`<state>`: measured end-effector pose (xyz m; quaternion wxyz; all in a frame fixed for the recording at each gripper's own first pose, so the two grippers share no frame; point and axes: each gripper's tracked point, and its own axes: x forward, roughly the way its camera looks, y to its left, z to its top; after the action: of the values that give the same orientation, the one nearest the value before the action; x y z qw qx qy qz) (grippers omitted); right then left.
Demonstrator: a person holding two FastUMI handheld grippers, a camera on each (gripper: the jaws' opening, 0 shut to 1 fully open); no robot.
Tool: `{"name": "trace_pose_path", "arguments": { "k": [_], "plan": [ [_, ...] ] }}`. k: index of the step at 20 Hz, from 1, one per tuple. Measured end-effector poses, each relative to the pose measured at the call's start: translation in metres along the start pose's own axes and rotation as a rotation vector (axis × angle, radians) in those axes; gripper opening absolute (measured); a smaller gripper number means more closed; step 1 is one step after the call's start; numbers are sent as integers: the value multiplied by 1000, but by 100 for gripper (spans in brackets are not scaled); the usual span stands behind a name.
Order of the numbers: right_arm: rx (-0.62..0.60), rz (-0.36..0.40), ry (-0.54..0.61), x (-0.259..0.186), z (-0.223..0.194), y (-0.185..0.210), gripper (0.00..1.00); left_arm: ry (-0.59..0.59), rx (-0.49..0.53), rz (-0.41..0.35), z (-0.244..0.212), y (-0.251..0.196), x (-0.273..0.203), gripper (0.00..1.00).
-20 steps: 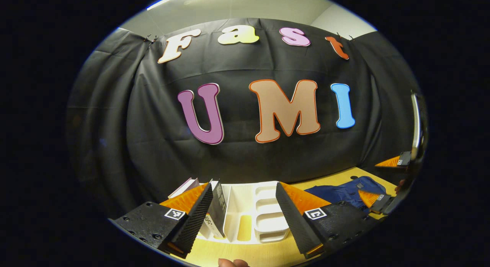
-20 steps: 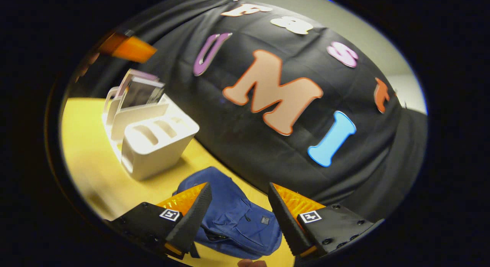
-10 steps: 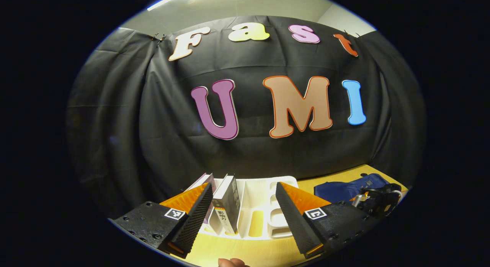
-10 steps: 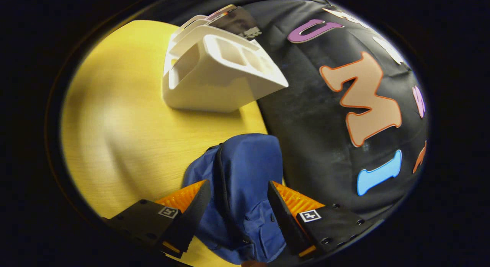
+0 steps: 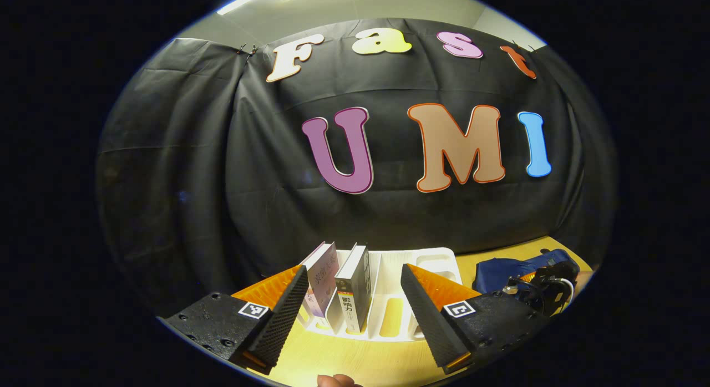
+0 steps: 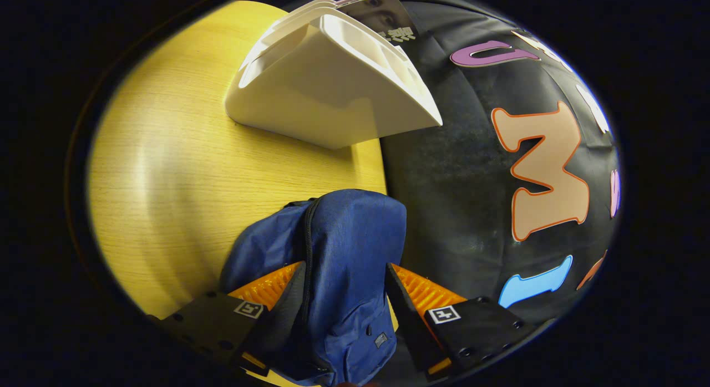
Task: Open the schoolbag, grab two books from the bookshelf and put them into the schoolbag.
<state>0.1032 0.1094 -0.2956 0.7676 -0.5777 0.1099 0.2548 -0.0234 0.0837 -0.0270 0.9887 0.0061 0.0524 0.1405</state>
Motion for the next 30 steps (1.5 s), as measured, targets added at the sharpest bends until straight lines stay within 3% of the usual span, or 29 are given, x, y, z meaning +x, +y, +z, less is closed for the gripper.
{"name": "trace_pose_path", "arguments": {
  "k": [1,2,3,4,7,9,11,12,15,16,21,23,25,28,29,30],
  "plan": [
    [4,0,15,3,-4,-1,91,8,-5,0,-2,-2,0,98],
    [8,17,28,8,-8,3,80,10,-10,0,-3,-2,0,98],
    [16,51,37,13,-10,12,80,14,-13,-3,-4,-3,0,98],
    [14,83,60,15,-14,22,92,17,-13,-7,-4,-5,1,98],
    [7,138,106,24,-17,44,42,7,4,-15,0,-8,1,98],
    [16,124,142,26,-20,45,41,0,8,-13,3,-6,2,98],
    [54,129,148,27,-23,47,10,11,-1,-11,-1,-4,3,98],
    [71,144,149,27,-24,49,7,19,-5,-10,-3,-3,2,98],
    [144,187,157,26,-23,47,6,17,-9,-5,-2,-1,2,98],
    [179,203,162,28,-24,46,1,16,-7,-3,-1,-1,3,99],
    [335,248,168,27,-25,41,6,22,-10,-18,-2,-5,6,98],
    [362,241,151,21,-24,31,1,31,-14,-25,-5,-6,8,98],
    [418,221,125,17,-22,18,5,37,-12,-27,-6,-8,11,98],
    [555,206,99,6,-23,-3,1,41,-3,-31,-7,-6,18,98],
    [612,202,84,1,-23,-9,6,42,2,-28,-8,-6,20,99],
    [669,196,74,-3,-23,-16,4,41,7,-27,-6,-4,23,98]
  ]
}}
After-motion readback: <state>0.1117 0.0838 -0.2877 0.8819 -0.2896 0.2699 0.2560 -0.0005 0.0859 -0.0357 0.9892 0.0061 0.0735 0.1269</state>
